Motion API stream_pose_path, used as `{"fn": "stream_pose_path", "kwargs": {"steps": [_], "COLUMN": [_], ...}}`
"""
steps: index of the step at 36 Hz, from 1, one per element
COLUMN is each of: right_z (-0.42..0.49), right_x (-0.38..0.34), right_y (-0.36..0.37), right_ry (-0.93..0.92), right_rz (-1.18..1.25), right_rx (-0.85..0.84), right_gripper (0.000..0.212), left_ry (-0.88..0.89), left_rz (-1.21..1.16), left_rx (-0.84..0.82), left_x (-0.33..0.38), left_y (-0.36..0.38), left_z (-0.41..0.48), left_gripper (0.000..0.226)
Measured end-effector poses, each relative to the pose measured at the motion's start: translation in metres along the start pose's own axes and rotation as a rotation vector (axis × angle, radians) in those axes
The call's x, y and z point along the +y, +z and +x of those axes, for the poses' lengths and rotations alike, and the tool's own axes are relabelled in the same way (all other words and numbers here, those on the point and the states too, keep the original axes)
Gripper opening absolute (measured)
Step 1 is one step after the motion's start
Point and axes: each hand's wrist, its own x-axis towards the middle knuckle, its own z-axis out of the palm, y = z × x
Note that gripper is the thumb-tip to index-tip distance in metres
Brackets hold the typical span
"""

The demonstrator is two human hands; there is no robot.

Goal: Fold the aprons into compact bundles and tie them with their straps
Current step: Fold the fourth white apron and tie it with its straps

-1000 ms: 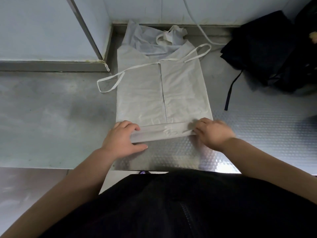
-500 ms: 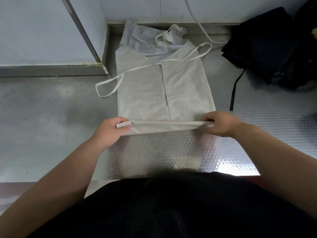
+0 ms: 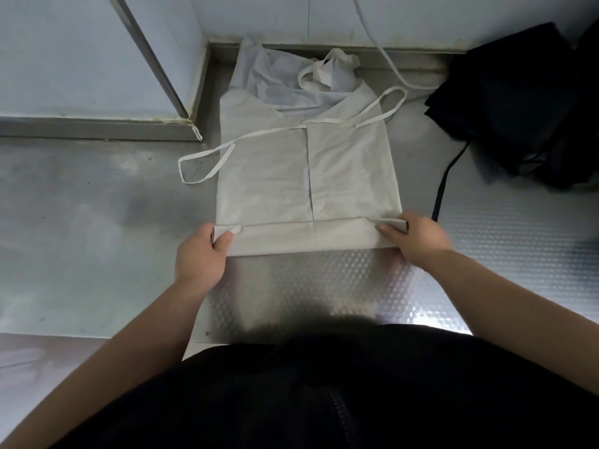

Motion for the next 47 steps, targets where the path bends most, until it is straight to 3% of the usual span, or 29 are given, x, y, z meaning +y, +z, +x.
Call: {"fn": "stream_pose_path", "kwargs": {"steps": [6, 9, 12, 15, 17, 19, 22, 26, 29, 34, 38, 41, 44, 47], "right_z": [0.002, -0.001, -0.003, 0.0, 0.0, -0.003, -0.002, 0.004, 0.008, 0.019, 0.029, 0.037, 0.05, 0.055], "right_x": [-0.003, -0.012, -0.018, -0.014, -0.011, -0.009, -0.004, -0.009, -0.014, -0.017, -0.022, -0.028, -0.036, -0.043], "right_y": [0.004, 0.007, 0.006, 0.006, 0.004, 0.0, -0.002, -0.003, -0.008, -0.026, -0.032, -0.032, -0.031, -0.027], "right_ry": [0.057, 0.093, -0.045, -0.329, -0.419, -0.438, -0.424, -0.437, -0.421, -0.263, -0.179, -0.088, 0.053, 0.239], "right_rz": [-0.125, -0.27, -0.52, -0.744, -0.68, -0.591, -0.584, -0.543, -0.518, -0.316, -0.165, -0.056, 0.011, 0.124], "right_rx": [0.039, 0.044, 0.135, 0.046, -0.053, -0.122, -0.181, -0.109, -0.068, -0.209, -0.197, -0.174, -0.151, -0.072], "right_gripper": [0.052, 0.05, 0.044, 0.04, 0.046, 0.052, 0.066, 0.045, 0.039, 0.046, 0.025, 0.035, 0.049, 0.05], "left_ry": [-0.054, -0.098, -0.099, 0.19, 0.483, 0.594, 0.543, 0.519, 0.512, 0.305, 0.161, 0.083, 0.022, -0.003], "left_rz": [-0.004, 0.022, 0.065, 0.172, 0.202, 0.178, 0.209, 0.351, 0.333, -0.048, -0.208, -0.225, -0.13, -0.032], "left_rx": [0.058, 0.069, 0.102, 0.195, 0.137, 0.013, -0.103, -0.216, -0.205, -0.253, -0.273, -0.174, -0.101, -0.044], "left_x": [0.0, 0.003, 0.008, 0.006, 0.001, -0.003, -0.002, 0.002, 0.005, 0.016, 0.018, 0.018, 0.02, 0.026], "left_y": [0.006, 0.006, 0.007, 0.01, 0.011, 0.01, 0.005, -0.003, -0.008, -0.022, -0.027, -0.023, -0.016, -0.008], "left_z": [0.002, 0.006, 0.006, 0.004, 0.004, 0.003, -0.001, 0.0, 0.008, 0.026, 0.044, 0.053, 0.061, 0.063], "left_gripper": [0.031, 0.035, 0.033, 0.033, 0.028, 0.039, 0.06, 0.091, 0.08, 0.011, 0.008, 0.003, 0.019, 0.03]}}
